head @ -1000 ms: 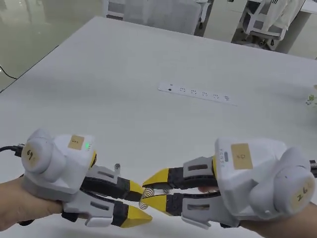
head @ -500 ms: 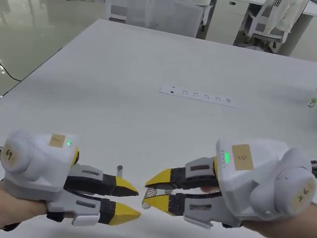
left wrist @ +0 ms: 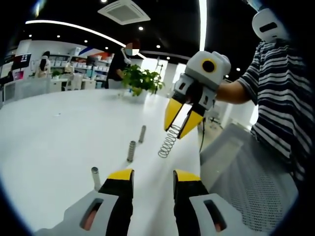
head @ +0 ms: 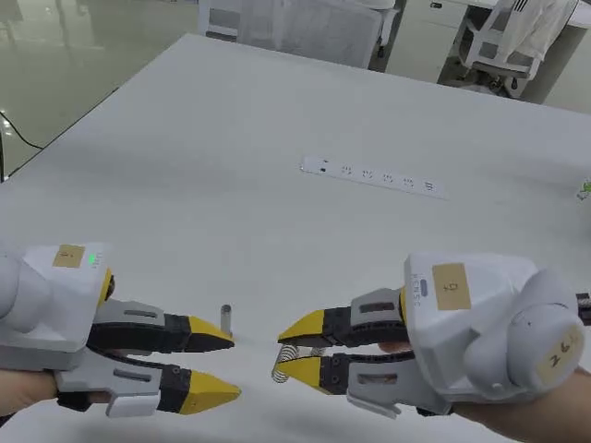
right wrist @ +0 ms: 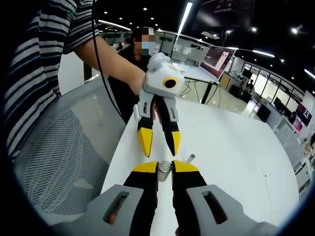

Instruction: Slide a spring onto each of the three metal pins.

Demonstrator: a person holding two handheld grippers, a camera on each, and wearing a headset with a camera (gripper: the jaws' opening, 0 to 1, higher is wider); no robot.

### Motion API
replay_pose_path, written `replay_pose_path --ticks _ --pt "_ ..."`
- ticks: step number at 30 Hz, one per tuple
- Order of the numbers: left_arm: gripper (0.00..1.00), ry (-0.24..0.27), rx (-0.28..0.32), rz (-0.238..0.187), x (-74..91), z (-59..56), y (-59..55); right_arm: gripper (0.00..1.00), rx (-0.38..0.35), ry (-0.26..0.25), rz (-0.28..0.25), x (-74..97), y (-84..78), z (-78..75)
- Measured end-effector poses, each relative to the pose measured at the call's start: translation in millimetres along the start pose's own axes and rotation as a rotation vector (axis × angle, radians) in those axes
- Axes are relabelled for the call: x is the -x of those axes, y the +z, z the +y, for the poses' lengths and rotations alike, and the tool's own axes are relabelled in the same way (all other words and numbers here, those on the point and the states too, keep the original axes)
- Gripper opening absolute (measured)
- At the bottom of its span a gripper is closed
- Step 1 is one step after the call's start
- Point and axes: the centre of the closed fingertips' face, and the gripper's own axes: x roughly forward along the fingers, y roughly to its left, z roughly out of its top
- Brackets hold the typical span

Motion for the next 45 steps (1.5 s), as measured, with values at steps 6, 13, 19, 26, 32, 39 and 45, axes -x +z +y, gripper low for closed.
replay_pose_path --ticks 6,13,19,26,32,39,45 --pt "0.34 0.043 0.026 -0.004 9.8 8.0 -4.0 0.07 -0.005 -0.01 0.001 0.2 -1.6 -3.8" --pt "0.52 0.095 0.039 0.0 22.5 18.3 -11.1 0.07 -0.006 -0.02 -0.005 -0.7 -0.7 -6.6" --pt "0.7 0.146 0.056 -0.022 34.6 27.0 -16.8 0.07 -0.008 -0.022 0.002 -0.8 -2.8 -8.6" --pt "0.84 0.162 0.064 -0.03 41.3 29.0 -22.9 0.07 -0.017 -0.019 0.005 -3.6 -4.6 -8.2" --pt "0.98 0.201 0.098 -0.065 45.6 36.3 -20.6 0.07 -0.018 -0.013 0.012 -6.4 -5.8 -8.6" --pt "0.98 0.219 0.103 -0.064 51.8 40.3 -21.6 0.07 -0.033 -0.004 0.019 -10.5 -5.7 -12.5" --pt "0.98 0.222 0.108 -0.06 53.7 39.0 -23.7 0.07 -0.019 -0.003 0.009 -12.4 3.9 -21.5"
